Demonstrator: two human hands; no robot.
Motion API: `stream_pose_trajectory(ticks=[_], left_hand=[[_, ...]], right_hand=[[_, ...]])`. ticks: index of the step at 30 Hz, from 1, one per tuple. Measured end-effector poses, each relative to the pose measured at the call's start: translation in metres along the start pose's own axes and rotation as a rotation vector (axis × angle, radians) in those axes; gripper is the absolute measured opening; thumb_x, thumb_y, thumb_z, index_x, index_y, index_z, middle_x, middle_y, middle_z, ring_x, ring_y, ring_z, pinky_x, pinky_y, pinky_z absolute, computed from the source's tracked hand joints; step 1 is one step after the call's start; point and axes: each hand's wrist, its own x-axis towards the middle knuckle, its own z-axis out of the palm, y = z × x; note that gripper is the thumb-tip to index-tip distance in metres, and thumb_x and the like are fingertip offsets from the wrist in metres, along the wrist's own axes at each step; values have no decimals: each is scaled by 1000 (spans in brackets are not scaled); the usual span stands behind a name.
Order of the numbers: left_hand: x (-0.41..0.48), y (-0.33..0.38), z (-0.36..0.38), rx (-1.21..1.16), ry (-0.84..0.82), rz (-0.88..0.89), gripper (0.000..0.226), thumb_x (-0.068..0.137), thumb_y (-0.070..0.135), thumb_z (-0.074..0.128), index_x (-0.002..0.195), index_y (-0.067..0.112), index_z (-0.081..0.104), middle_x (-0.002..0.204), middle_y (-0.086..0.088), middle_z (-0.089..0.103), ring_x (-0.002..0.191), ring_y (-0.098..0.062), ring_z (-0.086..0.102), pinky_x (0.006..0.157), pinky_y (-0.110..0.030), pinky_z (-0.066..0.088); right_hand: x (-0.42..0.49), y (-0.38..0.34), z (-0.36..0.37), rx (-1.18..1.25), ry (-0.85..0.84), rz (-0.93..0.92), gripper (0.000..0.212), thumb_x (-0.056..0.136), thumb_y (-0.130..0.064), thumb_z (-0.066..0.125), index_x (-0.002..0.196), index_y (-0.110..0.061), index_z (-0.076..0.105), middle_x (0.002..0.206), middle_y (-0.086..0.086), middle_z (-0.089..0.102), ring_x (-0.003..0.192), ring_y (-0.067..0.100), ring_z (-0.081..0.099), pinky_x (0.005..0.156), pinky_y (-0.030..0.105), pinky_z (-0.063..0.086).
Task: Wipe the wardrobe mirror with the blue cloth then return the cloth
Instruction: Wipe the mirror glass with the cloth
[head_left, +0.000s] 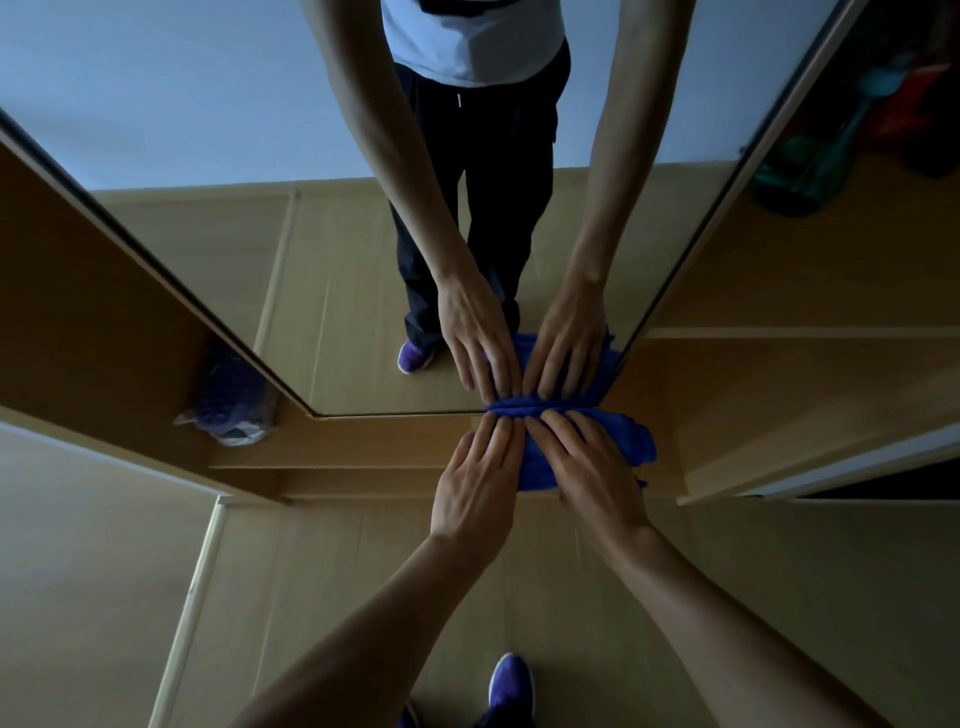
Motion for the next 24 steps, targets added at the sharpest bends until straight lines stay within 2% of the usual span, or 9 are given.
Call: stream_pose_trajectory(ticks=[2,5,8,12,14,16,20,24], left_hand=[[1,2,-4,-17,-12,-19,65,98,11,49,159,7,26,160,-9,34,154,-26,24,126,-37,21],[-1,11,-16,-27,-13,-44,64,93,11,52,154,10,31,152,-7,40,147,-24,32,122,-35,27],[-11,17,-31,-55,-29,-39,62,92,13,53,151,14,35,147,-3,42,140,-21,38,115,-35,34],[-33,22,-64,-118,9,-28,65,91,14,57,152,20,37,151,2,40,140,-18,40,112,-33,39],[-41,24,-88,-145,61,-21,64,90,13,57,151,22,39,151,3,41,137,-18,43,110,-33,41],[-48,25,-113,-165,108,-24,62,90,13,57,150,22,42,149,3,44,134,-19,46,108,-33,43],[-56,25,-162,-185,211,-23,57,91,27,49,148,21,45,149,2,44,132,-20,48,105,-34,47],[-61,21,-211,-197,345,33,60,88,12,64,144,25,46,147,6,45,130,-18,49,102,-33,50]], right_hand=[[1,-2,-7,67,-58,32,64,78,2,72,139,-12,57,137,7,59,125,29,56,109,42,45],[3,-4,-23,136,-162,45,70,81,4,63,146,-16,48,143,4,52,132,25,48,112,39,39],[-2,-6,-44,149,-243,34,74,81,-1,62,149,-22,41,145,-3,47,133,21,44,108,38,38],[-12,-17,-80,178,-267,46,70,85,-13,62,149,-27,37,144,-7,46,131,20,45,103,40,41],[-11,-24,-102,210,-241,49,69,86,-16,62,150,-27,36,143,-8,47,131,19,45,104,39,42],[-7,-33,-126,240,-196,51,72,84,-12,63,149,-27,37,141,-8,49,130,17,46,103,38,44],[8,-53,-171,267,-105,26,67,85,-9,62,146,-26,40,135,-6,52,124,17,50,100,34,47],[24,-66,-214,295,15,-22,60,87,-12,66,141,-25,43,130,-5,56,117,15,55,99,33,49]])
